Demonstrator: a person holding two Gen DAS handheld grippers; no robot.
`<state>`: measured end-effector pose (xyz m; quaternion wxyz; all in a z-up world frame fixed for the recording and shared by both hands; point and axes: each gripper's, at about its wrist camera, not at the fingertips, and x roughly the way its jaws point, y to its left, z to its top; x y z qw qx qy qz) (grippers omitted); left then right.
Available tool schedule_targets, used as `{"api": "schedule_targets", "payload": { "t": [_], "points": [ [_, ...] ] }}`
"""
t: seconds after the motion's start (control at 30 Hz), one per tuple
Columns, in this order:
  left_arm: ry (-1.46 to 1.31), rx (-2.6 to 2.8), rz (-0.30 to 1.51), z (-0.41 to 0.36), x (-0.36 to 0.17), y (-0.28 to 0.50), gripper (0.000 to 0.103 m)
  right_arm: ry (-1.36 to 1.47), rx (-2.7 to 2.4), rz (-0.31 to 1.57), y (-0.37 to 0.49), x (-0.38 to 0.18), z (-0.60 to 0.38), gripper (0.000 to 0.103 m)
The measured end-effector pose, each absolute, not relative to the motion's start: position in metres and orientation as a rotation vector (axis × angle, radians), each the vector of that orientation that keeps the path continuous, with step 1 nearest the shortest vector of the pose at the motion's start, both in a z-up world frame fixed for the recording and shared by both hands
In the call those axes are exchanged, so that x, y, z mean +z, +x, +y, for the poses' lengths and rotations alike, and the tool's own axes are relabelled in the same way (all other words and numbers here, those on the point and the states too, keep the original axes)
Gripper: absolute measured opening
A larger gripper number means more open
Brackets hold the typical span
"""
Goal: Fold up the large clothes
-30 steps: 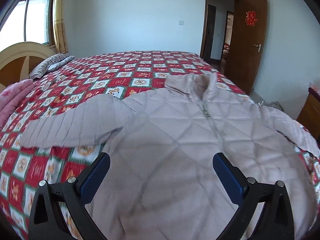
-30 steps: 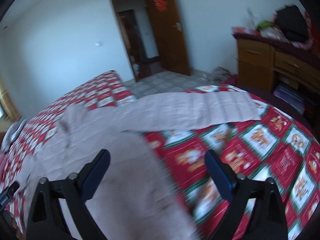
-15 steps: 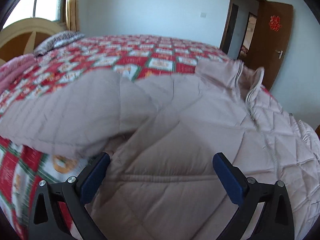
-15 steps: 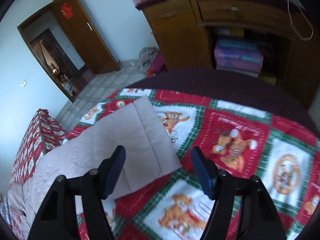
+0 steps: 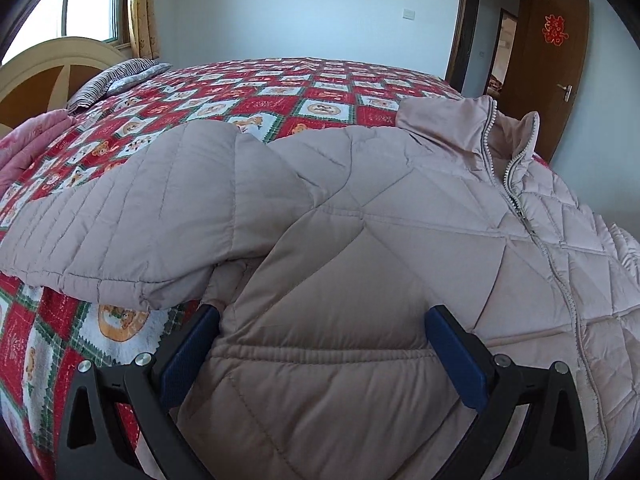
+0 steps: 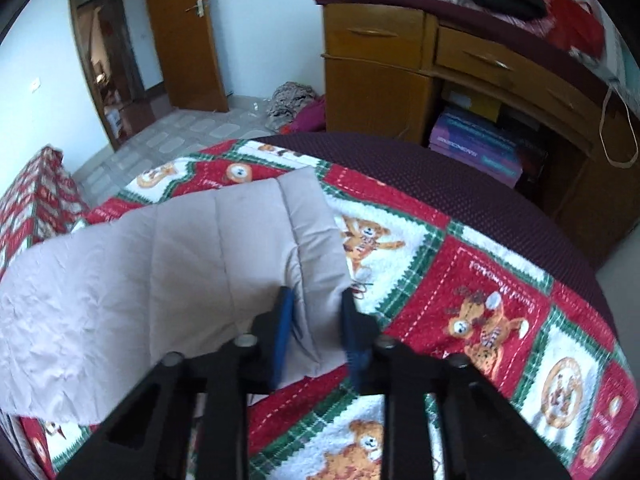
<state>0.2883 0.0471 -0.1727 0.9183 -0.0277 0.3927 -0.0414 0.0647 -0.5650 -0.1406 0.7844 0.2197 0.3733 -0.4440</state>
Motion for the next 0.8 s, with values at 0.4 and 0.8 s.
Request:
{"api": "schedule_targets", "payload": {
  "t": [0.4, 0.8],
  "points": [
    [-0.181, -0.152, 0.789, 0.068, -0.163, 0.279, 0.102, 0.251, -0.688, 0.549, 0.101, -0.001, -0.450, 0.008],
    [-0.158, -0.019, 0.677, 0.119, -0.160, 0.246, 0.102, 0.084, -0.129, 0.545, 0.201, 0.012, -0.213, 0.007]
  ]
}}
